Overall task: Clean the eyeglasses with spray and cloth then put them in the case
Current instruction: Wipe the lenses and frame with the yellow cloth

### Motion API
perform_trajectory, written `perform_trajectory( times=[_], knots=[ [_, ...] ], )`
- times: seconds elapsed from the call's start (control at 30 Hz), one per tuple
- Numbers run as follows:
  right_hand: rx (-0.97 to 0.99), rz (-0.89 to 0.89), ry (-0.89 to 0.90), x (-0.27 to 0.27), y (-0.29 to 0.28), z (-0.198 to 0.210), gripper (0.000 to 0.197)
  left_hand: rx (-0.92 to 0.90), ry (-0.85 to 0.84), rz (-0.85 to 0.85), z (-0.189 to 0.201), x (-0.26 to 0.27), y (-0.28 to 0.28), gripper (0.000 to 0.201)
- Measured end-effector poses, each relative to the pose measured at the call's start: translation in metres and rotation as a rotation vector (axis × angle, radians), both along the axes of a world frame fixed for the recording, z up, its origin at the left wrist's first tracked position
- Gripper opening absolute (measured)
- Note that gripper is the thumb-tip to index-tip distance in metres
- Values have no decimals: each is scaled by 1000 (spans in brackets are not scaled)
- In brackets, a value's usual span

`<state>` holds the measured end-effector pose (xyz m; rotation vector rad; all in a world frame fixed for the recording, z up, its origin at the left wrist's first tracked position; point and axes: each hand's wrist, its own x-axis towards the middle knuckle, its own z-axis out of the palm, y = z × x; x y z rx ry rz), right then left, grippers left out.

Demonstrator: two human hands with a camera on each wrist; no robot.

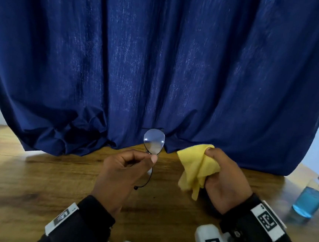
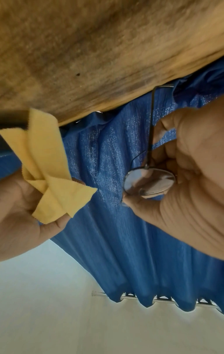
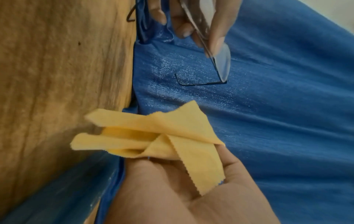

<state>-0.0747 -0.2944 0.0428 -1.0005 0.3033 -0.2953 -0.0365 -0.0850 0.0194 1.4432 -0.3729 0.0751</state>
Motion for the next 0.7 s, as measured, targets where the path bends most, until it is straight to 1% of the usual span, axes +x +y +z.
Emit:
perform_trajectory(
  times=[0.1, 0.17, 0.23, 0.33, 0.4, 0.43, 0.47, 0.5, 0.53, 0.57, 0.6, 0.63, 0.67, 0.7],
  knots=[
    [41, 68, 24, -1, 3, -3, 40, 24, 2, 8, 0, -1, -1, 10],
    [90, 128, -45, -3, 4, -2, 44, 19, -2, 6, 1, -3, -2, 11],
    [99, 159, -136, -4, 4, 0, 38, 10, -7, 0, 2, -5, -2, 10],
    [125, 157, -233, -2, 3, -4, 21, 9, -10, -11, 3, -7, -4, 10],
    [147, 127, -261, 0, 2, -6, 20, 12, -9, -11, 3, -8, -5, 10],
    [104, 107, -261, -1, 2, -5, 23, 12, -7, -9, 2, -8, -5, 10],
    [14, 80, -247, -2, 3, -5, 26, 15, -4, -7, 1, -8, -5, 10],
    [-137, 49, -240, -3, 3, -5, 25, 20, -2, -7, 1, -7, -5, 10],
    [-362, 5, -257, -5, 3, -5, 22, 28, 1, -8, 0, -7, -5, 10],
    [-632, -54, -307, -8, 6, -5, 20, 36, 4, -10, -1, -7, -5, 11],
    [-910, -100, -392, -9, 8, -5, 19, 49, 7, -14, -1, -7, -5, 11],
    [-1138, -114, -467, -9, 7, -8, 19, 66, 8, -24, -2, -7, -6, 11],
    [-1277, -110, -513, -8, 8, -10, 20, 83, 3, -33, -2, -7, -7, 11],
    [-1314, -100, -533, -9, 8, -11, 21, 101, -3, -41, -3, -8, -7, 11]
  ],
)
